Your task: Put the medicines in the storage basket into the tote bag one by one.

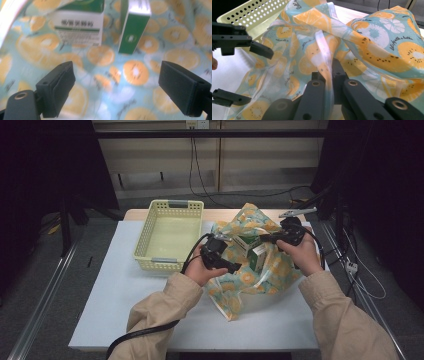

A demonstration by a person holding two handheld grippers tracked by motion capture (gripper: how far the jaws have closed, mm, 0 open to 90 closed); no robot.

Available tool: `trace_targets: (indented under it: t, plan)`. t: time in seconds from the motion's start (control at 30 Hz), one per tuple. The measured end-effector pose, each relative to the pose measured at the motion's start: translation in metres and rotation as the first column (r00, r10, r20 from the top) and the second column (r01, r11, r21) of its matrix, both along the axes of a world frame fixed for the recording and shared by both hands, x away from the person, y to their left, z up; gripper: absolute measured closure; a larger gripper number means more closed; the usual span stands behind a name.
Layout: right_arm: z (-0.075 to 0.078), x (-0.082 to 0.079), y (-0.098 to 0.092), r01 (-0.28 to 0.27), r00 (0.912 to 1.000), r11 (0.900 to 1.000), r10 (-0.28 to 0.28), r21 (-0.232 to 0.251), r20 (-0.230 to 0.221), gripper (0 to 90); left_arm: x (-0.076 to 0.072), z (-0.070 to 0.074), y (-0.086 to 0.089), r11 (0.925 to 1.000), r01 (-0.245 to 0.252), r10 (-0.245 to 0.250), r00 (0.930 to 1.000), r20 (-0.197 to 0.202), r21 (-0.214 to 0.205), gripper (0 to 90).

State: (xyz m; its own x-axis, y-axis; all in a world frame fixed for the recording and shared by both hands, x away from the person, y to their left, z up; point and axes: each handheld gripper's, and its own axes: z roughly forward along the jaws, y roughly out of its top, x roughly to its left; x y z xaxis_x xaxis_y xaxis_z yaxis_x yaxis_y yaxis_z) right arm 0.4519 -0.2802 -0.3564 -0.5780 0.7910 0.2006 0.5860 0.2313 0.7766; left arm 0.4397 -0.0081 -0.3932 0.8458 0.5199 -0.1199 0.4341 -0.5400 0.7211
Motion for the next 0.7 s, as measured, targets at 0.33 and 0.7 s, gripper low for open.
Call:
trace_targets:
  t: [0.33, 0.7]
  plan:
    - [-0.002, -0.001, 0.002, -0.005, 1.0, 1.0, 0.005, -0.003, -0.006, 90.0, -0.019, -0.026, 0.015, 0.9965, -0.026, 0.023, 0.9991, 0.035, 0.08, 12.2]
    - [0.001, -0.003, 0.002, -0.002, 1.0, 1.0, 0.002, -0.005, -0.002, 90.0, -0.036, -0.029, 0.013, 0.9987, -0.006, 0.007, 0.9997, -0.024, 0.052, 13.0]
